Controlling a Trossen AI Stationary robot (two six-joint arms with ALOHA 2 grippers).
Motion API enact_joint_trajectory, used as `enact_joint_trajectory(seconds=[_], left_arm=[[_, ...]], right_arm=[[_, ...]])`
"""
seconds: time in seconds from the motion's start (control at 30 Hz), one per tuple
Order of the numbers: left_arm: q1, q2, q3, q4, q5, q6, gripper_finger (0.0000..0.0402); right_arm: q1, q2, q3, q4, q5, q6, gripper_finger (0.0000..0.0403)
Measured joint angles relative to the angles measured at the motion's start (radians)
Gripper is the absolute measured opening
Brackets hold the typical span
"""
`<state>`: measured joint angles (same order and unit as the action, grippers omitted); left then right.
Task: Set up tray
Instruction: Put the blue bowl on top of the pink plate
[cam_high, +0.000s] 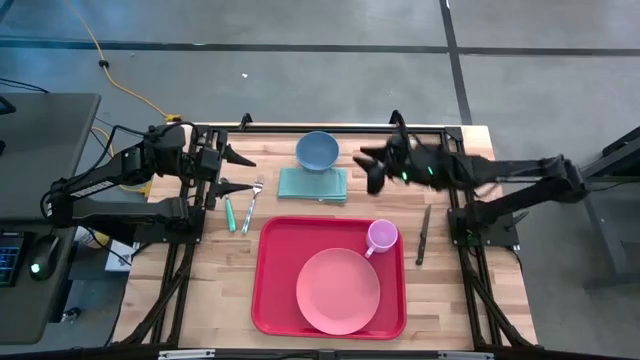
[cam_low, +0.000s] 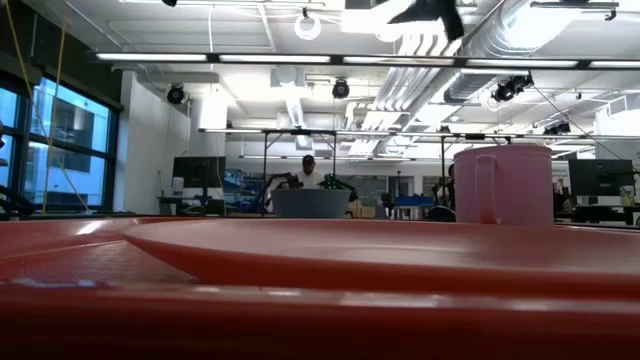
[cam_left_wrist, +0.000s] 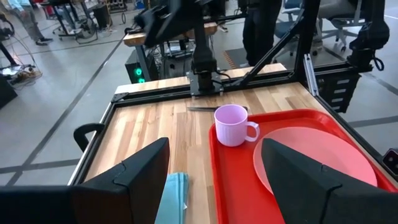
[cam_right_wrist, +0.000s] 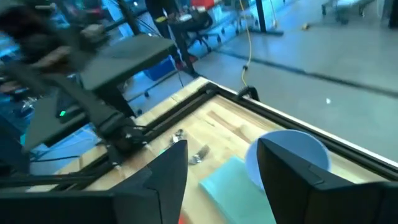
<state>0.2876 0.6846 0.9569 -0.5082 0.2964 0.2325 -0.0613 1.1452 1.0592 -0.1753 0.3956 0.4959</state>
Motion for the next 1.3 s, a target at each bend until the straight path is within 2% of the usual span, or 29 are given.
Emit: enact_joint_trajectory(seconds=[0.2,0.3,0.37,0.53,0.6,0.83,0.93,1.1,1.3], left_arm=[[0.0,0.001,0.0,0.052,-0.002,0.032,0.0287],[0.0,0.0,0.0,0.057,-0.003,0.057,0.0287],[0.0,0.001,0.0,0.057,-0.003,0.074,0.0287],[0.0,0.001,0.0,0.057,-0.003,0.113,0.0287],[0.0,0.001,0.0,0.057,-0.003,0.148,0.0287],[0.0,0.0,0.0,0.057,-0.044,0.167,0.0287],[0.0,0.0,0.0,0.056,-0.07,0.14,0.0287],[0.0,0.0,0.0,0.053,-0.078,0.128,0.0287],[0.0,0.0,0.0,0.05,-0.08,0.106,0.0287]], right_arm=[[-0.304,0.067,0.0,0.101,-0.374,0.039,0.0192],[-0.393,0.116,0.007,0.181,-0.497,0.053,0.0195],[-0.428,0.159,0.048,0.18,-0.538,0.049,0.0195],[-0.464,0.306,0.257,0.07,-0.583,-0.058,0.0193],[-0.468,0.374,0.382,-0.063,-0.585,-0.142,0.0193],[-0.491,0.621,0.831,-0.702,-0.636,-0.436,0.0193],[-0.496,0.705,0.963,-0.855,-0.616,-0.567,0.0193],[-0.498,0.812,1.069,-0.904,-0.638,-0.723,0.0193],[-0.5,0.912,1.08,-0.936,-0.71,-0.82,0.0194]])
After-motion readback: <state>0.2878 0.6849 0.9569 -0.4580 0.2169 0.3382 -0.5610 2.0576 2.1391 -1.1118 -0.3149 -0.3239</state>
